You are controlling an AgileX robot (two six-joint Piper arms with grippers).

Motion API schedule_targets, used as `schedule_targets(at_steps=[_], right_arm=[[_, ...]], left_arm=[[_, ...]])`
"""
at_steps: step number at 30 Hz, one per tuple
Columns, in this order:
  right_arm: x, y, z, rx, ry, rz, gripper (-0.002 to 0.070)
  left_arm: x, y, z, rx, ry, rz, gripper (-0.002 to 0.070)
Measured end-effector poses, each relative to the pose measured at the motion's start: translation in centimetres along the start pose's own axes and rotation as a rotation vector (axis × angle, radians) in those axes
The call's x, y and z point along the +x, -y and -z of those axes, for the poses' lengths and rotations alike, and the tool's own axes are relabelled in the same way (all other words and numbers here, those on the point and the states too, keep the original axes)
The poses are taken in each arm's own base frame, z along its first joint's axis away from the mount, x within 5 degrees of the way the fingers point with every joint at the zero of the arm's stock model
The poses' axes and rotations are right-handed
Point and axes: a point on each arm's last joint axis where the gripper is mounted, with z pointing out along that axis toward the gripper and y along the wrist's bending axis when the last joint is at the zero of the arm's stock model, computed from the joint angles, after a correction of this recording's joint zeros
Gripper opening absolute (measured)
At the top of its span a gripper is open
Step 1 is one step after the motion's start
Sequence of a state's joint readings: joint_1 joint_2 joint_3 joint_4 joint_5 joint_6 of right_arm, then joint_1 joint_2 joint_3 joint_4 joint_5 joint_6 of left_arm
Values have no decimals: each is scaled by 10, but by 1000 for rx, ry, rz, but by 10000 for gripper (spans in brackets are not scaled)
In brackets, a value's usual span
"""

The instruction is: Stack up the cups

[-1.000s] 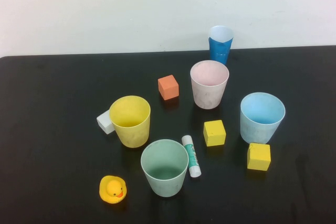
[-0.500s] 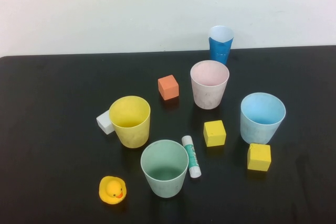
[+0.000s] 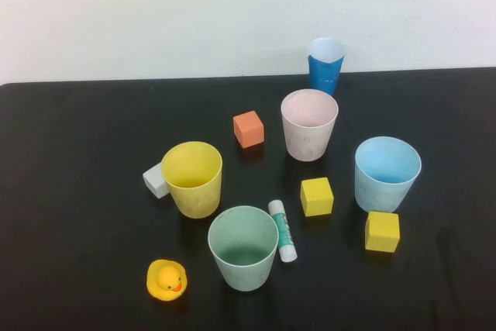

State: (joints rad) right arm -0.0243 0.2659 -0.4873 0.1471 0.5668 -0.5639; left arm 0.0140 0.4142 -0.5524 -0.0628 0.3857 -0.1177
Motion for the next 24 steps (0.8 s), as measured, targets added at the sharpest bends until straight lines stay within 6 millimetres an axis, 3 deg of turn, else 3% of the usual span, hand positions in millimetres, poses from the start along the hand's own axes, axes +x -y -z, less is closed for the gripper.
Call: schedule_targets(at_steps=[7,11,15,18,22,24], right_arm=[[4,-12,-28,-234,-163,41,-3],[7,-15,-36,-298,-223,80,-2],[8,-16,-39,-320,-232,133,-3],[9,-16,-39,-328,-231,163,-3],[9,-16,-39,-329,-229,174,-3],[9,-16,-39,-330,-228,182,-3]], left_arm=[[-12,7,-60,26,-352,-94,-2],[-19,20,-93,161,-501,-91,-1],[-30,37,-130,349,-539,-112,26],[-37,49,-154,444,-551,-110,149],[-43,72,-187,535,-564,-180,447],[-40,86,-202,572,-583,-240,531]])
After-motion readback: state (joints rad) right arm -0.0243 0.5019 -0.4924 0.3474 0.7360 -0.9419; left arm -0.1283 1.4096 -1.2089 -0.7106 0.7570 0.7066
